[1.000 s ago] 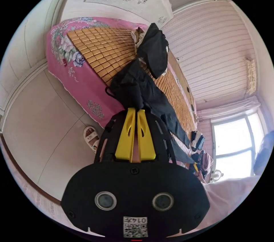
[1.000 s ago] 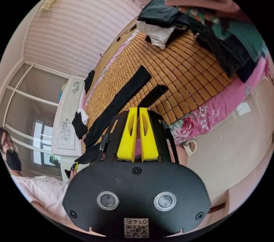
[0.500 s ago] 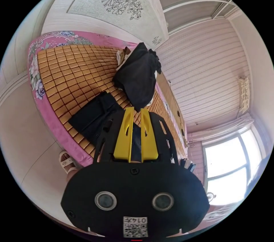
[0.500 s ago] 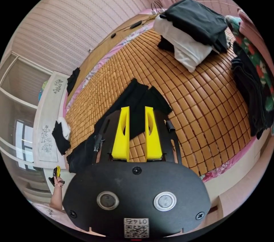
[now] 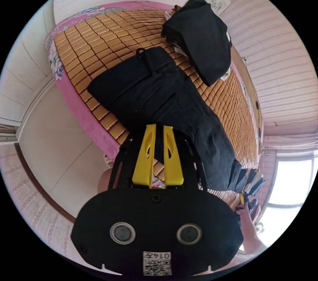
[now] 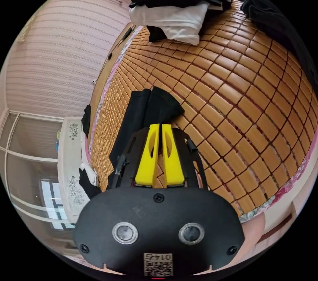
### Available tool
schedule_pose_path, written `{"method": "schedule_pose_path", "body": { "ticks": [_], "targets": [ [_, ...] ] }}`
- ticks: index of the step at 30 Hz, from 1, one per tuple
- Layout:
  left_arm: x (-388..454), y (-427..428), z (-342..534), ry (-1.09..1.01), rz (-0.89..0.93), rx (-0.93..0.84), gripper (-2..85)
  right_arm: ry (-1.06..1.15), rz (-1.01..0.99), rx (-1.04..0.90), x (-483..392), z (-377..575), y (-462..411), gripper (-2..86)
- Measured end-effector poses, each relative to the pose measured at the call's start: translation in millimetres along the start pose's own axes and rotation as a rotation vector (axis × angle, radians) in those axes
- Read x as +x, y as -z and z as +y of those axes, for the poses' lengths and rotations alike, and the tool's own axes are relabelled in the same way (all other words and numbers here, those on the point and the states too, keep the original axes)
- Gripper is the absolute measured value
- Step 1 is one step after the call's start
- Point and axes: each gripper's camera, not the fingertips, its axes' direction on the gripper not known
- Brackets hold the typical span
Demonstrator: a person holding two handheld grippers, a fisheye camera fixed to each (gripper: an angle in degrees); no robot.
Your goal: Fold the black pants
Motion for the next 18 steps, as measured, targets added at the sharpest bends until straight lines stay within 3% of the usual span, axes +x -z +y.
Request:
{"method": "schedule_pose_path", "body": {
  "ticks": [5, 10, 15, 18],
  "targets": [
    [33, -16, -7, -0.051, -0.108, -0.051, 3.6, 0.171, 0.056, -0.008, -5, 26, 22, 0.7],
    [58, -29, -4, -0.225, -0.217, -0.138, 2.5, 0.117, 0.06, -0.039, 42, 68, 57, 0.7],
    [48, -29, 23, -0.264, -0.175, -0.188, 3.0, 0.158, 0.225, -0.038, 59, 113, 93, 1.9],
    [44, -20, 39, -0.286, -0.116, -0.158, 4.0, 0.126, 0.327, 0.115, 56, 129, 122, 3.5]
  ]
}}
